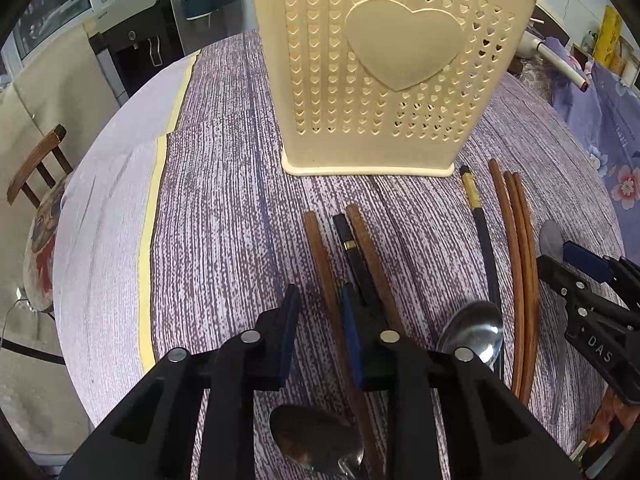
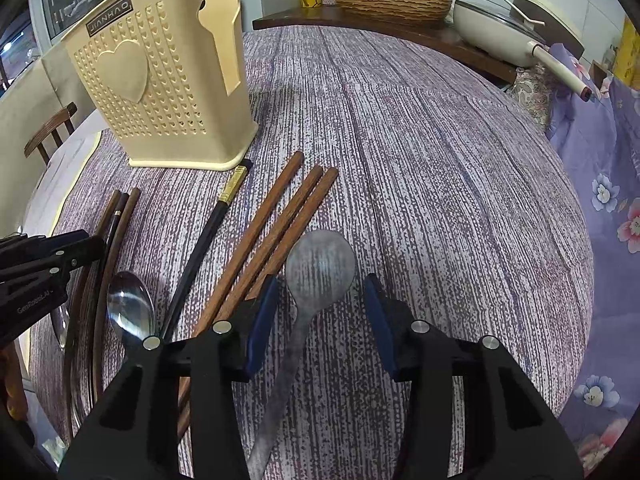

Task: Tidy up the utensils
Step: 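Lower the right tool onto a wooden chopstick and close its fingers, then lift the wooden chopstick with the right tool toward the cream holder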

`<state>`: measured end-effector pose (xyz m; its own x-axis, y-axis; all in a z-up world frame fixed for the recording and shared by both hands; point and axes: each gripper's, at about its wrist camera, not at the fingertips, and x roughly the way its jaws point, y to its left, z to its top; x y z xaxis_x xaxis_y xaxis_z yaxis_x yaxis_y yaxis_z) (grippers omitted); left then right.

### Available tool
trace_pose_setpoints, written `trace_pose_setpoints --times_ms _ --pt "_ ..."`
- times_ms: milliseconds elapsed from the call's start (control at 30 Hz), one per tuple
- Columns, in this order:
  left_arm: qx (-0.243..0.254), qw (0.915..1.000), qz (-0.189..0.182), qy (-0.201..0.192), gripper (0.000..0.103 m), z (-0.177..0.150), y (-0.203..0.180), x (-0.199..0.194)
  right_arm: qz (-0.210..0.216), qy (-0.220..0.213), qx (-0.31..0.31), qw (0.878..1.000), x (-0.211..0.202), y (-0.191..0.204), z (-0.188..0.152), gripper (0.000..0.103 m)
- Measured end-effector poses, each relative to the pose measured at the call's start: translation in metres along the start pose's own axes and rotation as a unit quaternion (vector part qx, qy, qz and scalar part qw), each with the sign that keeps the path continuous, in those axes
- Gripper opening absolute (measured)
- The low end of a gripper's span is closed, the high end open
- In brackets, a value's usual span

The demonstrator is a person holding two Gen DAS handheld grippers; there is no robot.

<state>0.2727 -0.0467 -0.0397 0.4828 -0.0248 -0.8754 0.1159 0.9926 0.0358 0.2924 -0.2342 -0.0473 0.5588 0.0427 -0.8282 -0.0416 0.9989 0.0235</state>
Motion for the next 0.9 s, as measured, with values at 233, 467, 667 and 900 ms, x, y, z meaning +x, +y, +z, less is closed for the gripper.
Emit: trace_pose_setpoints --times_ms 233,467,667,900 --pt "-0.018 0.9998 0.001 0.004 0.011 0.007 0.004 0.005 -0.005 -0.002 0.009 1.000 0.003 0.000 0.007 0.037" --pt "-0.035 0.9994 -0.007 0.003 0.009 0.009 0.004 0.006 -0.005 -0.009 0.012 1.000 0.004 -0.002 0.006 0.037" --pt "-0.053 0.9985 -0.016 0.000 0.008 0.013 0.008 0.006 0.005 -0.018 0.023 1.000 0.003 -0.006 0.003 0.037" --pt "-0.057 0.9974 -0.028 -0.033 0.008 0.019 0.015 -0.013 0.041 -0.045 0.049 0.997 -0.011 -0.019 0.006 0.037"
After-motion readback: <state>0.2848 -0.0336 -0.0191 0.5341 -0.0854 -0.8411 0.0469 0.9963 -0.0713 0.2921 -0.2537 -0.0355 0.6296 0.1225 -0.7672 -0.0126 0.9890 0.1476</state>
